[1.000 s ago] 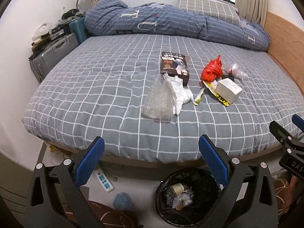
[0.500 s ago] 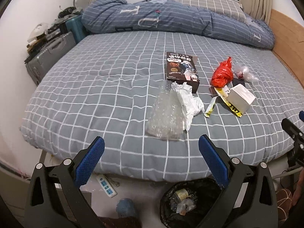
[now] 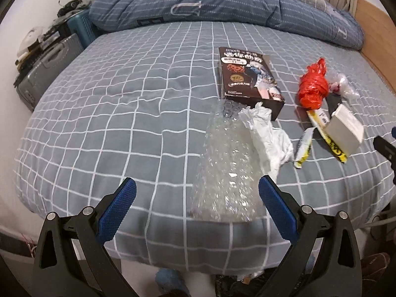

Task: Collect trash
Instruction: 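Grasp the bubble wrap with the left tool while the right tool grasps the white box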

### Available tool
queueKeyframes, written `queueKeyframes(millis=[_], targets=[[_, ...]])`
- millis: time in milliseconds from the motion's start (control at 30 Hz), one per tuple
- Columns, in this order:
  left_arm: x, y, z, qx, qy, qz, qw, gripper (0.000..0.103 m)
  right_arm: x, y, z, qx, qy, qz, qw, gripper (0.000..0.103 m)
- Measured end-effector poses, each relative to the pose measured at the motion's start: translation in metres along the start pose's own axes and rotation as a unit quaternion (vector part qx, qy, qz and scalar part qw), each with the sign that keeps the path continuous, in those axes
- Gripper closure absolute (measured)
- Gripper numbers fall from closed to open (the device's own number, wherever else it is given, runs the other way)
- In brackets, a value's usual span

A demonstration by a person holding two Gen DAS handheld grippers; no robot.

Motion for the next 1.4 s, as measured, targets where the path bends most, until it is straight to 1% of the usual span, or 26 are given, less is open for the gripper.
queueKeyframes(millis=[100, 267, 433, 467, 500, 567, 600, 667, 700, 733, 767, 800, 867, 933, 1067, 1400], targets=[[-0.01, -0.002, -0.002, -0.007, 0.003, -0.005, 1.0, 0.006, -0.017, -0.001, -0.005, 0.001, 0.007, -0.006, 1.0, 0.007], [-0.026, 0.003, -0.002, 0.007, 0.021, 0.014, 0.9997, 0.006, -0.04, 0.004, -0.009, 0.01, 0.024, -0.012, 1.0, 0.007], [-0.029, 0.0, 0.0, 0.002, 0.024, 0.024, 0.9994, 0.006, -0.056, 0.005, -0.006, 0.006, 0.041, -0.016, 0.999, 0.007], [-0.031, 0.0, 0.0, 0.004, 0.025, 0.028, 0.9993, 0.007, -0.059, 0.004, -0.006, 0.004, 0.043, -0.018, 0.999, 0.008], [-0.032, 0.0, 0.0, 0.008, 0.027, 0.036, 0.999, 0.01, -0.061, 0.004, -0.006, 0.003, 0.044, -0.018, 0.999, 0.008], [-0.037, -0.002, 0.0, 0.009, 0.038, 0.058, 0.9975, 0.025, -0.066, 0.004, -0.006, -0.001, 0.051, -0.022, 0.998, 0.014], [-0.04, -0.003, 0.001, 0.008, 0.043, 0.071, 0.9965, 0.028, -0.068, 0.004, -0.006, -0.003, 0.056, -0.024, 0.998, 0.016], [-0.041, -0.008, 0.001, 0.005, 0.047, 0.081, 0.9956, 0.04, -0.071, 0.005, -0.005, -0.004, 0.061, -0.019, 0.998, 0.021], [-0.042, -0.01, 0.001, 0.005, 0.047, 0.086, 0.9952, 0.043, -0.073, 0.006, -0.004, -0.003, 0.063, -0.016, 0.998, 0.022], [-0.041, -0.012, 0.001, 0.005, 0.048, 0.089, 0.9948, 0.048, -0.075, 0.007, -0.003, -0.002, 0.067, -0.014, 0.998, 0.027], [-0.041, -0.013, 0.002, 0.004, 0.046, 0.094, 0.9945, 0.054, -0.077, 0.007, -0.002, -0.002, 0.071, -0.013, 0.997, 0.027], [-0.04, -0.013, 0.002, 0.004, 0.045, 0.096, 0.9943, 0.058, -0.077, 0.008, -0.002, -0.004, 0.071, -0.012, 0.997, 0.027], [-0.036, -0.013, 0.003, 0.005, 0.041, 0.1, 0.9941, 0.075, -0.075, 0.008, 0.0, -0.009, 0.068, -0.009, 0.998, 0.028], [-0.031, -0.012, 0.002, 0.01, 0.035, 0.098, 0.9945, 0.081, -0.074, 0.009, 0.001, -0.011, 0.066, -0.006, 0.998, 0.028], [-0.019, -0.007, 0.002, 0.018, 0.022, 0.09, 0.9955, 0.083, -0.067, 0.007, 0.001, -0.019, 0.059, 0.001, 0.998, 0.028], [0.015, 0.006, -0.003, 0.032, -0.003, 0.071, 0.997, 0.083, -0.038, 0.003, -0.001, -0.027, 0.033, 0.01, 0.999, 0.03]])
Point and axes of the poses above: each gripper's, at about its wrist camera, not at the fingertips, and x roughly against the way its jaws point, y to its left, z to its underside, the point moved 1 cm from there along -x, roughly the way its jaws point, and after that the axes turned 5 degrees about -x, right-handed, at the moved point
